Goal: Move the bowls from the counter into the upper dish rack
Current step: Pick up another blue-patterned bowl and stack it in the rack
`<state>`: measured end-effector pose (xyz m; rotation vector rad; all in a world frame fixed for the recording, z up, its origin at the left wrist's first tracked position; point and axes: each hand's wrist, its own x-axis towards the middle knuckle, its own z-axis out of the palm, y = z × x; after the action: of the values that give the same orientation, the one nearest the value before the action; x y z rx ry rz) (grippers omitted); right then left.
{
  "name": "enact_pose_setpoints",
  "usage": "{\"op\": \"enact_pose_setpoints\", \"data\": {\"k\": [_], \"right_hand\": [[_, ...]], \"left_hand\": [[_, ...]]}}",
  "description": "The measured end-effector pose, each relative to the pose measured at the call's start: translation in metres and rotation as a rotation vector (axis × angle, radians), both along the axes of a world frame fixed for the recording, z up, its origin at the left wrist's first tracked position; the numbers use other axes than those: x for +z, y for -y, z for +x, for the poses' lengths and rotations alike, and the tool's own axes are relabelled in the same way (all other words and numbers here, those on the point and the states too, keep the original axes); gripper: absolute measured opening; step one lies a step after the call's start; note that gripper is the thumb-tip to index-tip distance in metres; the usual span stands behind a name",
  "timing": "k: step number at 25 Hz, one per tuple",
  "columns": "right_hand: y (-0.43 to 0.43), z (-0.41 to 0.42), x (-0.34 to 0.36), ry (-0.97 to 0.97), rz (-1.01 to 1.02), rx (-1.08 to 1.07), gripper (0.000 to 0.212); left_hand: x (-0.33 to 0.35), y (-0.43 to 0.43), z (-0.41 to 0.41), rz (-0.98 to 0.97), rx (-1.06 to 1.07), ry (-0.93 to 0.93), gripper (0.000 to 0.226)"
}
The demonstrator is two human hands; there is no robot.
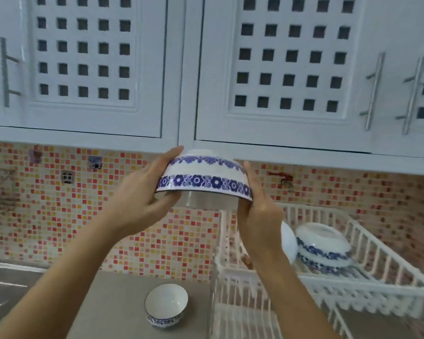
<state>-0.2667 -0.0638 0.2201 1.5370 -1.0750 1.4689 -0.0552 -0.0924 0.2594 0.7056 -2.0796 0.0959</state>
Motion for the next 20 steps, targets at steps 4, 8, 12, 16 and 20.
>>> {"op": "enact_pose_setpoints", "data": {"k": [4, 8, 12, 16, 20], "right_hand": [[-0.030, -0.083, 0.010, -0.090, -0.090, -0.093, 0.045], [-0.053, -0.159, 0.011, -0.187, -0.154, -0.125, 0.040], [-0.062, -0.221, 0.010, -0.163, -0.102, -0.156, 0.036], [-0.069, -0.281, 0.010, -0.115, 0.250, -0.122, 0.054], [-0.080, -0.314, 0.004, -0.148, 0.922, -0.050, 0.100]], "left_hand": [[0.003, -0.025, -0.063, 0.187, -0.224, 0.127, 0.095], [0.003, -0.042, -0.134, 0.316, -0.431, 0.165, 0.096], [0.015, -0.037, -0.201, 0.401, -0.511, 0.166, 0.088], [0.012, -0.023, -0.259, 0.381, -0.500, 0.155, 0.073], [-0.011, -0.002, -0.308, 0.298, -0.329, 0.286, 0.087]]}}
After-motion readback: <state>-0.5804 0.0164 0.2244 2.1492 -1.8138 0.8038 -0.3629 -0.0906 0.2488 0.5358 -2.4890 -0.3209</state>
